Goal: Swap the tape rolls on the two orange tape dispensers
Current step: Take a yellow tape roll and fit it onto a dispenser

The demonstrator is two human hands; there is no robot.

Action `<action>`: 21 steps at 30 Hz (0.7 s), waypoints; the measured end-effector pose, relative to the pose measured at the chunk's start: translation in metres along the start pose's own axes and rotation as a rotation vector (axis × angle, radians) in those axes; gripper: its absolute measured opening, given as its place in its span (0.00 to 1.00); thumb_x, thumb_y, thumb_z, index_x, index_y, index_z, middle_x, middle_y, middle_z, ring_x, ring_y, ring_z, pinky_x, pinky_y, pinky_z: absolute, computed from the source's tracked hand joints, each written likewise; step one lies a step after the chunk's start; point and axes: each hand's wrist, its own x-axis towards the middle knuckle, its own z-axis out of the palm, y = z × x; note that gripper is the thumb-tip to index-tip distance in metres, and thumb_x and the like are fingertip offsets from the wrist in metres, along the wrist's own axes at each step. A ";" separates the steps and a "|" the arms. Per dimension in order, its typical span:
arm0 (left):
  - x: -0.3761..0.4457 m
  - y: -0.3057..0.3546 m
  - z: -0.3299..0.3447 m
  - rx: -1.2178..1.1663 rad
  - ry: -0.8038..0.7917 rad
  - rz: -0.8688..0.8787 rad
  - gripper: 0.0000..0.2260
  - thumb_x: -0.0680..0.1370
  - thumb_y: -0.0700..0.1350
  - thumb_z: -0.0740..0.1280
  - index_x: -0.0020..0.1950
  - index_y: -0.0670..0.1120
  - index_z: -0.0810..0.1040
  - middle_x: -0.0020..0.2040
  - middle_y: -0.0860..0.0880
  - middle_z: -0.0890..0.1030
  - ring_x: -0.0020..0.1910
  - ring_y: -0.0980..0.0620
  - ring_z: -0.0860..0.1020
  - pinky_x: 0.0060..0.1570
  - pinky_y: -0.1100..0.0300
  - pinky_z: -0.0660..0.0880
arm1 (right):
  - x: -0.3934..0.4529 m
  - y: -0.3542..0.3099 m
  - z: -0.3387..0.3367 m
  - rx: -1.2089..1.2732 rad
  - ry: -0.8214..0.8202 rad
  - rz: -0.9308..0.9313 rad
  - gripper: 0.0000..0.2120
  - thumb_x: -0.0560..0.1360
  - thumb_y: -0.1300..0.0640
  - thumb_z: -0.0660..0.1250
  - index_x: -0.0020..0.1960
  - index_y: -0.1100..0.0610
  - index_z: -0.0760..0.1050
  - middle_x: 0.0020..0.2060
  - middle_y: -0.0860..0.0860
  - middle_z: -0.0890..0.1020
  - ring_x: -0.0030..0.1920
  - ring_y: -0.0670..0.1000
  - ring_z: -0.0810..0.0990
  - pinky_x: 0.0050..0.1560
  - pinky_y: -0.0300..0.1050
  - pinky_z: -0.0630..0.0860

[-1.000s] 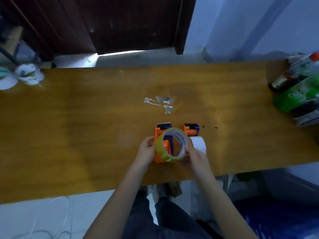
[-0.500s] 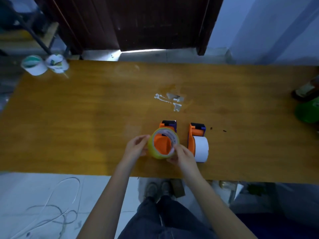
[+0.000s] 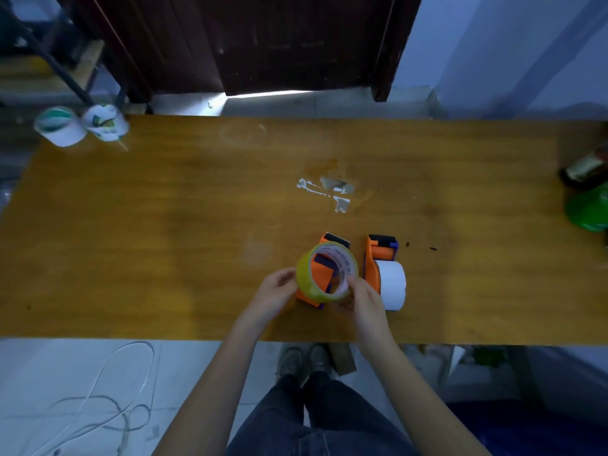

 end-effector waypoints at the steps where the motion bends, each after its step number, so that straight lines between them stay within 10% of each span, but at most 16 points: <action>1: 0.000 -0.001 0.003 0.025 -0.007 0.028 0.09 0.79 0.38 0.62 0.58 0.39 0.78 0.50 0.46 0.79 0.46 0.56 0.76 0.42 0.72 0.73 | -0.001 0.000 0.000 0.013 0.013 -0.002 0.12 0.79 0.53 0.57 0.48 0.55 0.78 0.42 0.53 0.80 0.43 0.50 0.78 0.43 0.43 0.77; 9: 0.001 0.005 -0.006 -0.409 0.046 -0.140 0.10 0.80 0.43 0.60 0.57 0.47 0.78 0.58 0.43 0.80 0.58 0.42 0.77 0.52 0.45 0.78 | -0.010 -0.011 0.001 0.029 -0.031 -0.078 0.12 0.80 0.55 0.56 0.48 0.56 0.78 0.43 0.53 0.80 0.45 0.50 0.79 0.46 0.44 0.78; 16: -0.005 0.009 -0.006 -0.904 -0.015 -0.205 0.19 0.82 0.37 0.53 0.73 0.44 0.65 0.67 0.38 0.71 0.60 0.37 0.73 0.50 0.38 0.74 | -0.012 -0.012 0.013 -0.149 -0.043 -0.198 0.12 0.80 0.52 0.57 0.51 0.54 0.78 0.49 0.54 0.82 0.51 0.52 0.80 0.55 0.50 0.79; 21: -0.012 0.009 -0.006 -1.051 -0.019 -0.201 0.19 0.81 0.37 0.52 0.71 0.44 0.67 0.56 0.41 0.77 0.52 0.41 0.76 0.46 0.42 0.76 | -0.010 -0.012 0.019 -0.315 -0.039 -0.313 0.12 0.78 0.48 0.58 0.46 0.51 0.78 0.49 0.59 0.80 0.52 0.55 0.79 0.57 0.60 0.76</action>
